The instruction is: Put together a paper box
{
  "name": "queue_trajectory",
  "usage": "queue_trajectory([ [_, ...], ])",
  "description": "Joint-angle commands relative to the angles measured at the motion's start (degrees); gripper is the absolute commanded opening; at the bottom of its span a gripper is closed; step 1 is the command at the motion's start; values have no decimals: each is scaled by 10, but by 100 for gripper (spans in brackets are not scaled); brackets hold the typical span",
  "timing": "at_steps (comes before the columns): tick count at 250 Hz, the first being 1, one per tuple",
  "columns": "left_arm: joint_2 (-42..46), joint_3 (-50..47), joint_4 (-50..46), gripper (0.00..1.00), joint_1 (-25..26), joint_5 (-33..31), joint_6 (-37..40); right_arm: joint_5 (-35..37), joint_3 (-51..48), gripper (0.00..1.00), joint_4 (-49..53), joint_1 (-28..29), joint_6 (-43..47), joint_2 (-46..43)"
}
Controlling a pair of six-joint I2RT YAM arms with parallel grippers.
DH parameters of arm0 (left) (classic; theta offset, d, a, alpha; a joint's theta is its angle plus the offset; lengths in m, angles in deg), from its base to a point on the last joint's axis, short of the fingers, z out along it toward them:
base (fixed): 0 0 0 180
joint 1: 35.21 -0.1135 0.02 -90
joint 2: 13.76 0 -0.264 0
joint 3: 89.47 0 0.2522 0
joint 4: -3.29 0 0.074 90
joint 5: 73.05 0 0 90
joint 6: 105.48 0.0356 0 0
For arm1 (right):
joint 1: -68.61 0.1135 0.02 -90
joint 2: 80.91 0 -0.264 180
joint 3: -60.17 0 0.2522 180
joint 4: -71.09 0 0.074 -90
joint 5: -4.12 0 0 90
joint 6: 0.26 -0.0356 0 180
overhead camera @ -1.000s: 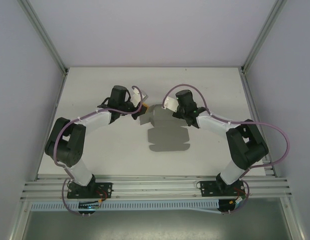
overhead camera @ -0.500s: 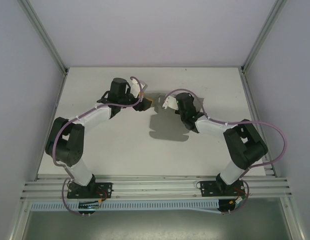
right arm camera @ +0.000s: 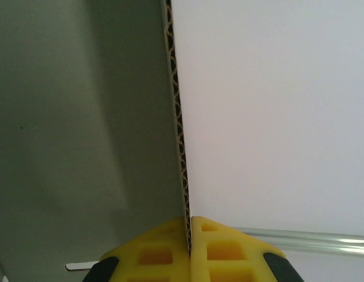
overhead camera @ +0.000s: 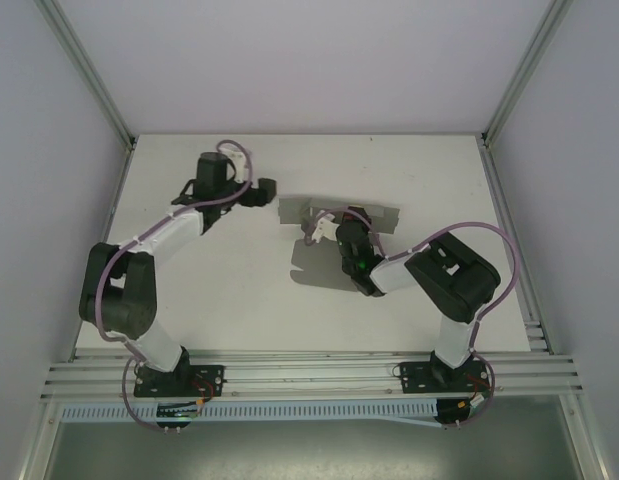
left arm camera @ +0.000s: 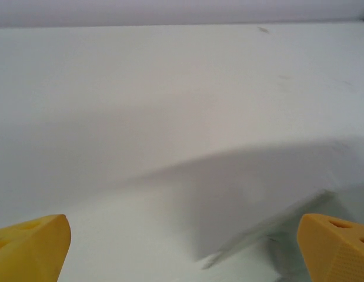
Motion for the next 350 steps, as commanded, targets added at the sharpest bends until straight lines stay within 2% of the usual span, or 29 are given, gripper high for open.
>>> queue_trajectory([
  [1,-56,39,-51,98,-28,-13,-47,28,-18,0,-72,9,-16,13],
  [11,-82,56,-60,98,-27,1,-40,30,-19,0,-74,11,-15,17],
  [38,-141,90,-62,95,-27,91,-14,34,-19,0,-85,16,-10,26],
  [68,-181,100,-57,87,-24,172,19,32,-17,0,-75,18,-25,23],
  [84,-184,89,-48,79,-17,216,44,30,-16,0,-59,18,-40,16],
  [135,-142,-3,31,73,27,300,104,29,-14,0,-30,18,-63,2],
  [191,-152,-19,84,59,54,335,107,19,-10,0,8,18,-95,-8],
  [234,-160,-19,97,56,76,350,122,11,-7,0,38,17,-120,-15],
  [296,-185,-26,109,58,92,344,127,1,-1,0,69,14,-133,-15],
  [350,-199,-19,119,69,101,349,129,-6,3,0,84,13,-146,-19],
])
